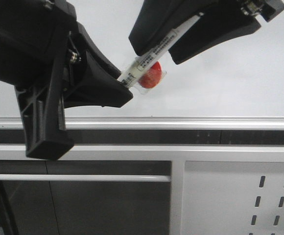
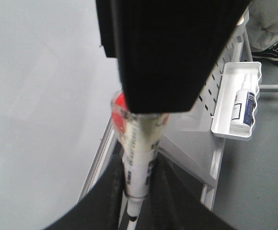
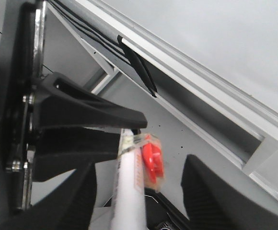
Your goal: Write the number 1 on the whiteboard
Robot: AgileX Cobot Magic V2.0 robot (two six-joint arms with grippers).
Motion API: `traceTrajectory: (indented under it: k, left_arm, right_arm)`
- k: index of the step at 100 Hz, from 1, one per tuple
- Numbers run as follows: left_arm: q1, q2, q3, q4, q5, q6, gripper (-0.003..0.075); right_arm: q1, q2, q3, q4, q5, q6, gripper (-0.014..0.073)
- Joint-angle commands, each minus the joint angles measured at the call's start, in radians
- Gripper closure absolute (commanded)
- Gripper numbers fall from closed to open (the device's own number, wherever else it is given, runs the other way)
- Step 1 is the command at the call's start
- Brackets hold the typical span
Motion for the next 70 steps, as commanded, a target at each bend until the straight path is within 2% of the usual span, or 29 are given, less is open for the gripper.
traceTrajectory:
  k: [1,17,38,48,55,60,70]
  left_arm:
    - [-0.008,-0.031,-0.031,-0.012,-0.026,-0.006,0.0738]
    - [-0.008,-0.031,-0.031,-0.012,0.019,-0.006,0.0738]
    - [-0.008,-0.031,-0.031,-0.012,0.014,-0.006,0.0738]
    - [-0.008,-0.031,-0.031,-0.012,0.014,-0.006,0.0738]
    - [-0.008,-0.031,-0.031,-0.012,0.01,-0.006,0.0738]
    - [-0.008,-0.031,-0.031,-0.012,0.007,-0.006,0.0738]
    - [-0.008,-0.031,-0.031,-0.01,-0.002,-0.006,0.0738]
  right_arm:
    - [-0.008,-0.028,-0.033,0.011,-0.03,-0.008,0.0239]
    - [-0.008,-0.028,-0.033,0.011,-0.028,-0.008,0.0239]
    - [-0.008,-0.028,-0.033,0.011,-0.024,-0.008,0.0252]
    - [-0.008,-0.028,-0.033,0.016,-0.024,-0.008,0.0371]
    - [-0.008,-0.028,-0.033,0.02,-0.022,-0.008,0.0531]
    - [-0.008,-0.028,-0.033,0.02,-0.024,-0.008,0.0675]
    - [-0.008,-0.028,-0.033,0.02,-0.024,-0.008,0.0668]
